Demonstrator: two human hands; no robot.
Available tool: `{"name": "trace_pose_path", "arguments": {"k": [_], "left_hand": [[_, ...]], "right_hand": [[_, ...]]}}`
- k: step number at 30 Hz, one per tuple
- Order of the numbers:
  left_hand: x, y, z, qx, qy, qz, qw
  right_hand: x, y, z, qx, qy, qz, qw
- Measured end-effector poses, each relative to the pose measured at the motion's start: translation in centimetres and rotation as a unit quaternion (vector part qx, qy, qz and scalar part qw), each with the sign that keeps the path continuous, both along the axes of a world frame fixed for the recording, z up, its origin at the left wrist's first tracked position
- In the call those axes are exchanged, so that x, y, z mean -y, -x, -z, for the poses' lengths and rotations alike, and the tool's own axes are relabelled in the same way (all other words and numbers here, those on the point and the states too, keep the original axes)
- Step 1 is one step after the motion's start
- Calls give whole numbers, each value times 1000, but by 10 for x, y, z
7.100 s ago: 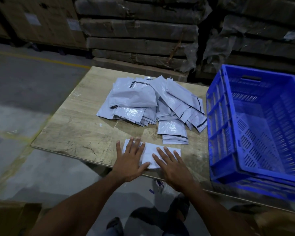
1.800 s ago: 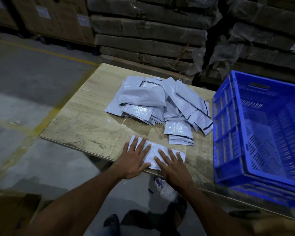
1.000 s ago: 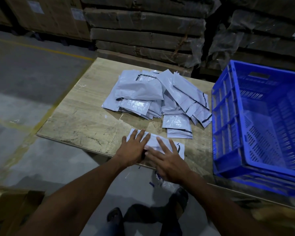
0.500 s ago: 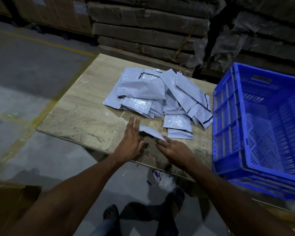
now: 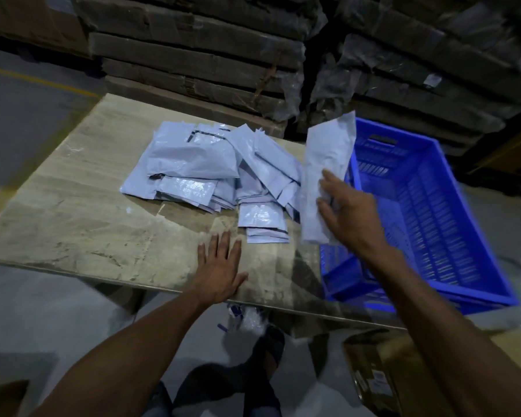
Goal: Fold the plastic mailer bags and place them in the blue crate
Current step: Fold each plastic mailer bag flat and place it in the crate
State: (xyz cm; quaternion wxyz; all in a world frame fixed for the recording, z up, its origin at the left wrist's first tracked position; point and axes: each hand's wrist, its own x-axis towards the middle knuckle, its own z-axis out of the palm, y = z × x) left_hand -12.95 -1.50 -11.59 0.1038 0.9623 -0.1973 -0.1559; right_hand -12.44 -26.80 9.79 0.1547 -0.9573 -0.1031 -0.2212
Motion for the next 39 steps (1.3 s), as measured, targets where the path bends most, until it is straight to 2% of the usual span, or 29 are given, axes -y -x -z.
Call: {"name": "trace_pose_path", "arguments": {"k": [6,11,14,17,20,22,25,29,34,39], "left_hand": [[36,-12,-13,-46,27,-6,999],[55,-26,-16,-57,35,14,998],[69,-35,-18,-65,9,13,998],[76,-40,-14,-85,10,-16,996],[81,-41,-9,-91,-4,-25,996],[83,-43,-9,-104,-7,-27,994],[84,-46,-11,-132,2,-38,991],[84,-47,-10,-144,1,-43,989],[86,-47,-12,-146,-11,-48,988],[86,-46,-13,-145,-12,-45,988]], "right_hand": [[69,-10,-55,-9,33,46,998],[122,-18,-60,-40,51,81,995],[148,-20,-46,-78,73,109,988],[162,-22,-11,-183,131,134,965],[169,-34,35,-284,169,112,937],[166,-45,59,-310,186,96,927],[153,-59,84,-325,219,66,918],[143,-69,93,-366,190,68,908],[144,-65,96,-348,157,70,922],[139,-60,91,-330,176,85,924]]}}
